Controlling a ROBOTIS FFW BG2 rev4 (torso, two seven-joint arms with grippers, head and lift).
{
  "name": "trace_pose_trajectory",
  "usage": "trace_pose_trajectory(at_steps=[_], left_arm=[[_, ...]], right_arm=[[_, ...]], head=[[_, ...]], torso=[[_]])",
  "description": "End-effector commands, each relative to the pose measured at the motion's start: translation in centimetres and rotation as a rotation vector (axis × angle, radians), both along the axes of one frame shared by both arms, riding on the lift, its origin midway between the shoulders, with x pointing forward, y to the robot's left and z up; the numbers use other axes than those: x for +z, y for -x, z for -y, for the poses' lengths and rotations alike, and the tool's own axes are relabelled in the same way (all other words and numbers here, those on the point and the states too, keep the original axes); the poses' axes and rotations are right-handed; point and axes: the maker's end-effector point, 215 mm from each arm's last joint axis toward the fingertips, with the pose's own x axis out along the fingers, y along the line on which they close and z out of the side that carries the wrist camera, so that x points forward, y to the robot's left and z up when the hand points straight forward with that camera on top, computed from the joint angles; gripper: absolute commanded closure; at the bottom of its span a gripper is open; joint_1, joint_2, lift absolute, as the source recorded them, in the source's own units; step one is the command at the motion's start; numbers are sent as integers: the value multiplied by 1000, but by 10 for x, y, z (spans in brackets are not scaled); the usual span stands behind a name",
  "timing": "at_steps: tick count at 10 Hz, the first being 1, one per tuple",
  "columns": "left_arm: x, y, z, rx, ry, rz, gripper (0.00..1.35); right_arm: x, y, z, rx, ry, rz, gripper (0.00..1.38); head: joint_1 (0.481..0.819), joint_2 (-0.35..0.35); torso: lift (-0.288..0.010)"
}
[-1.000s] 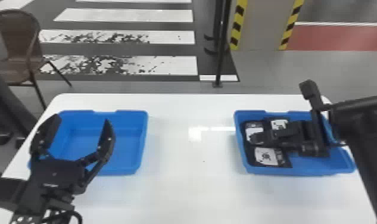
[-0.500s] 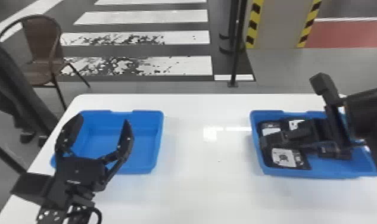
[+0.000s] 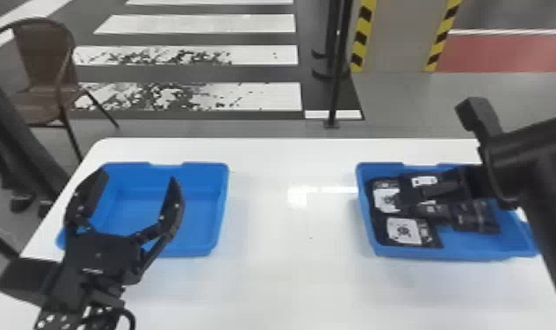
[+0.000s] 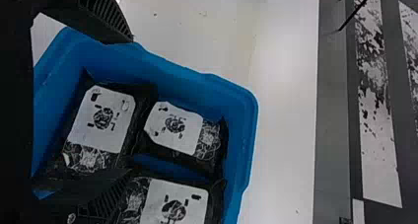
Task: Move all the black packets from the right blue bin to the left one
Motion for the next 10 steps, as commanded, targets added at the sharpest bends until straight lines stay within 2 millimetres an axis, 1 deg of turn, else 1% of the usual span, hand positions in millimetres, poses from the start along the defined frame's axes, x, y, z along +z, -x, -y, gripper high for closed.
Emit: trace_pose_trajectory(at_steps=[1,2,3,4,6,10], left_arm=[[0,0,0,0,1,2,107],[0,0,0,1,-1,2,107],[-1,0,1,-2,0,2,107],[0,0,1,0,0,7,107],[-1,0,1,-2,1,6,107],[-1,-2,3,-4,6,9,107]], right_arm=[[-14,3,26,-59,39,-36,76],[-21,4,33,-74,44,-57,76],[-22,4,38,-84,57,-62,76],[-28,6,40,-87,59,-79,76],[-38,12,30,-68,53,-109,76],[-59,19,24,-64,40,-172,76]], head=[[695,10],[695,-10],[695,-27],[695,-37],[695,-44],[695,-33]], torso=[[-140],[-140],[-140],[-140],[-140],[-140]])
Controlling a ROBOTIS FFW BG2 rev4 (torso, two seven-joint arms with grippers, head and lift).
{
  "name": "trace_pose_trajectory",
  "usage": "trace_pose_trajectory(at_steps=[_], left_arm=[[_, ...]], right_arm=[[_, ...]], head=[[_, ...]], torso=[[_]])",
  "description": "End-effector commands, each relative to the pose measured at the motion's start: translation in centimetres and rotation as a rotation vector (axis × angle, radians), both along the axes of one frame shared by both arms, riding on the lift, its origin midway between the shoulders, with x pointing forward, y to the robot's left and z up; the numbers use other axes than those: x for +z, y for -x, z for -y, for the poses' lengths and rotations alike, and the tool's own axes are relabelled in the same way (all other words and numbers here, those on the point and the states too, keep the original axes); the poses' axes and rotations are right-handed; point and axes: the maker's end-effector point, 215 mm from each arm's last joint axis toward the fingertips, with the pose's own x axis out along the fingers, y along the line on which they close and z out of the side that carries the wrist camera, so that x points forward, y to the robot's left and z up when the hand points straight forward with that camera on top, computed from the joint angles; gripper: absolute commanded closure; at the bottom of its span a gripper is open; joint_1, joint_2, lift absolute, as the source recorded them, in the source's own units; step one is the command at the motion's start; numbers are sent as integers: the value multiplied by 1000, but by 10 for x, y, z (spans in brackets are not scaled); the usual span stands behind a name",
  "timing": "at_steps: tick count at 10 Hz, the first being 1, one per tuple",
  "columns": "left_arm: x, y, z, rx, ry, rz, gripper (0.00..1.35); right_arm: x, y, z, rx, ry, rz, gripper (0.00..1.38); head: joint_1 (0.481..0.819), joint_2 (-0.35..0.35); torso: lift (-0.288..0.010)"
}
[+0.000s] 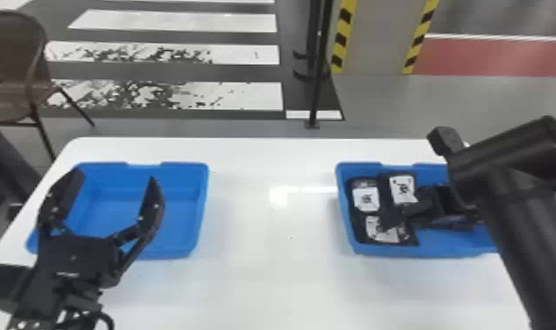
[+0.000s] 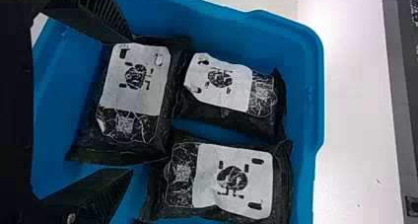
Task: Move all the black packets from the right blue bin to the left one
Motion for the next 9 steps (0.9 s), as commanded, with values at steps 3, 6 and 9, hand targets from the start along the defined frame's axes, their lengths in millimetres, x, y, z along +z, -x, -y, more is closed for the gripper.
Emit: trace_pose_trajectory(at_steps=[3,6,9], left_arm=[[0,-1,1,-1,1,2,107],[0,-1,1,-1,3,2,107],[-2,-2,-1,3,3,-2,107]], right_arm=[[-22,12,-14,-3,-70,-80,78],[-30,15,-25,15,-83,-98,91],[-38,18,-20,12,-62,-110,400]], head=[[695,-29],[695,-9],[695,-6]], torso=[[-140],[-140],[-140]])
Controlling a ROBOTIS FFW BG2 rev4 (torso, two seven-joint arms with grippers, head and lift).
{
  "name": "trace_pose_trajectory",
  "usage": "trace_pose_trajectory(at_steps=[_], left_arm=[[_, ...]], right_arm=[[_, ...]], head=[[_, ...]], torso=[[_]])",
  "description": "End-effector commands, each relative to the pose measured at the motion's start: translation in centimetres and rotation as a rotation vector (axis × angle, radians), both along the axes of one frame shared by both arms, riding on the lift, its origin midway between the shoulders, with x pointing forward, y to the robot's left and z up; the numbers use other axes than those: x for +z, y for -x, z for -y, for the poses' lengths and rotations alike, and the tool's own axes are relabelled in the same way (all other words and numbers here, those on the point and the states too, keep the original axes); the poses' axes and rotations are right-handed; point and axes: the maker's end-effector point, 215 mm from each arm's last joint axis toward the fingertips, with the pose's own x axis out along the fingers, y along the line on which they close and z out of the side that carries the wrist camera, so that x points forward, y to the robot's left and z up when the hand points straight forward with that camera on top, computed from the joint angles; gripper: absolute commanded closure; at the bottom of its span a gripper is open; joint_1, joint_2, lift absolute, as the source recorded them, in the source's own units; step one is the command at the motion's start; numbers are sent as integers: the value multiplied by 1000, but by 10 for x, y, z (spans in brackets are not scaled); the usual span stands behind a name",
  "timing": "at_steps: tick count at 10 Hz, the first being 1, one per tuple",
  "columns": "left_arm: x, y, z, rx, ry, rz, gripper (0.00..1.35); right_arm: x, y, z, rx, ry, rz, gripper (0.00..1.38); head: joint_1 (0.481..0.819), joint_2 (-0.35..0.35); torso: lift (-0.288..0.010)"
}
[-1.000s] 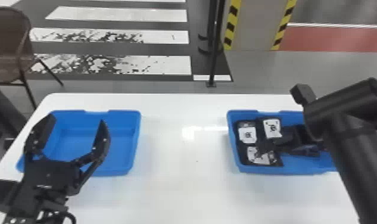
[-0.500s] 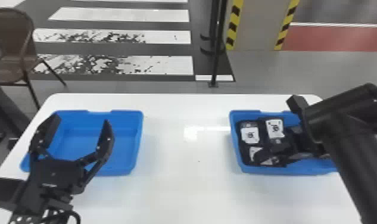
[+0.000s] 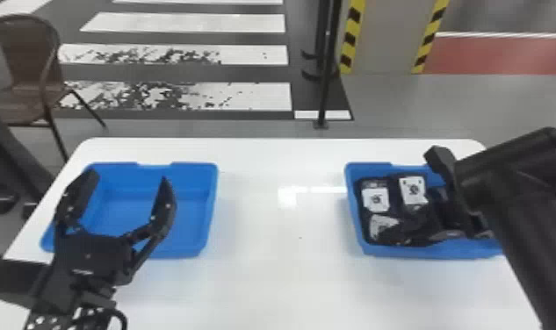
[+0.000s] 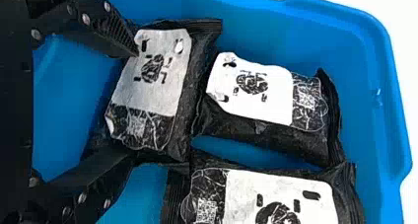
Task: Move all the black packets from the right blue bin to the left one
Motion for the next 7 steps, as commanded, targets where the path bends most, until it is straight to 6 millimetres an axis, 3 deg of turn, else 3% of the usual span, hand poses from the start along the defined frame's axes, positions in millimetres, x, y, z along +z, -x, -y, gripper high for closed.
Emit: trace_pose_trajectory(at_steps=[1,2,4,5,6,7], left_arm=[[-1,1,-3,6,0,-3,108],[-2,1,-3,6,0,-5,110],[-1,1,-4,8,0,0,110],[-2,2,-6,11,-2,-2,110],[0,2,-7,13,-3,5,110],[0,3,-8,15,-3,6,110]], right_arm=[[0,-1,4,-1,16,3,642],[1,-6,4,9,26,23,677],[-2,-8,2,27,24,39,915],[-4,-10,-2,44,15,55,949],[-7,-8,-5,46,1,60,1099],[-7,-7,-1,31,-11,72,1099]], head=[[695,-7],[695,-7],[695,-9],[695,-8],[695,-3],[695,3]], torso=[[-140],[-140],[-140],[-140],[-140],[-140]])
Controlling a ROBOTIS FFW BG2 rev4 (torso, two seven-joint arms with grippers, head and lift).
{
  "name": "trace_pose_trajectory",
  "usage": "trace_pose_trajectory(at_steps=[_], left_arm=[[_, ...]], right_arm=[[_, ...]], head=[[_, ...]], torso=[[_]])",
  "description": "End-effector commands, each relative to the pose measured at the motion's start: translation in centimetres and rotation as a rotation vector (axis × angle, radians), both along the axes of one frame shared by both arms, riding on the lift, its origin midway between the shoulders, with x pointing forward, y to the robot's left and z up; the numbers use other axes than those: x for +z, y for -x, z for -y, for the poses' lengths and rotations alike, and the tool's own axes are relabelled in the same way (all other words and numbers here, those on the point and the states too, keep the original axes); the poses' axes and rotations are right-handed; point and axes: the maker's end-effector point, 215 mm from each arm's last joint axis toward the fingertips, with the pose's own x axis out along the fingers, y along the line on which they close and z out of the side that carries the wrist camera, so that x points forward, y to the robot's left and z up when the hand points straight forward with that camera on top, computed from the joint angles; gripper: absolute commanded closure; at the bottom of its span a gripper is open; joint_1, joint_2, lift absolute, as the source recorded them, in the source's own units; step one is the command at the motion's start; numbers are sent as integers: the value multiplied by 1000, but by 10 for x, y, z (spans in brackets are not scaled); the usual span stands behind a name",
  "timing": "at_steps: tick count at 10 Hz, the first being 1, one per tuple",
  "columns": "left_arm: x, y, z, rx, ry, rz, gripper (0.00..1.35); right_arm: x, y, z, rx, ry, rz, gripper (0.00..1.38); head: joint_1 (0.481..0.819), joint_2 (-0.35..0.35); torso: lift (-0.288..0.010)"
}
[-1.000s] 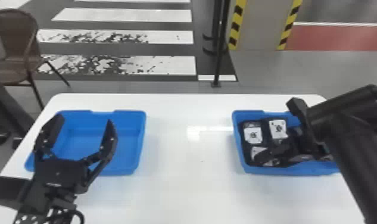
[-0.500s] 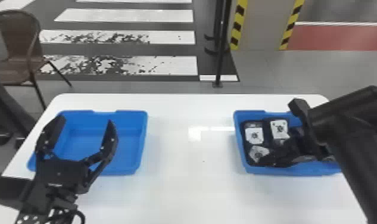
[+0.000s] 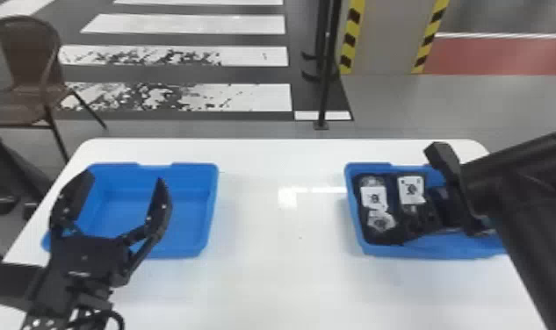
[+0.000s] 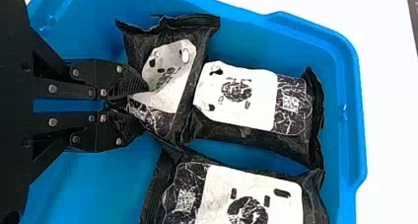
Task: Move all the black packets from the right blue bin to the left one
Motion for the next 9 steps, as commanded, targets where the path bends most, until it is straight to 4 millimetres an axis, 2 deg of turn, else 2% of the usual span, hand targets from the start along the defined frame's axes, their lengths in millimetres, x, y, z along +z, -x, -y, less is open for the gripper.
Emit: trace_pose_trajectory(at_steps=[1,2,3,4,5,6,8,9], left_arm=[[2,1,-2,3,-4,9,110],[3,2,-4,7,-3,12,110],[7,3,-5,10,-5,24,110],[9,7,-9,19,-12,35,110],[11,8,-13,25,-17,42,110],[13,9,-14,29,-19,50,110],[14,9,-11,25,-27,54,110],[17,11,-11,24,-27,64,110]], right_arm=[[0,3,2,-10,-17,28,1099],[1,4,-1,-9,-43,59,1099],[12,9,-4,-12,-72,116,1099],[32,22,-14,-4,-99,174,1099],[54,32,-14,-9,-100,224,1099],[64,40,-12,-18,-100,247,1099],[80,40,4,-54,-93,292,1099],[94,42,4,-55,-101,334,1099]], head=[[695,4],[695,4],[695,6],[695,9],[695,20],[695,34],[695,36],[695,25]], torso=[[-140],[-140],[-140],[-140],[-140],[-140],[-140],[-140]])
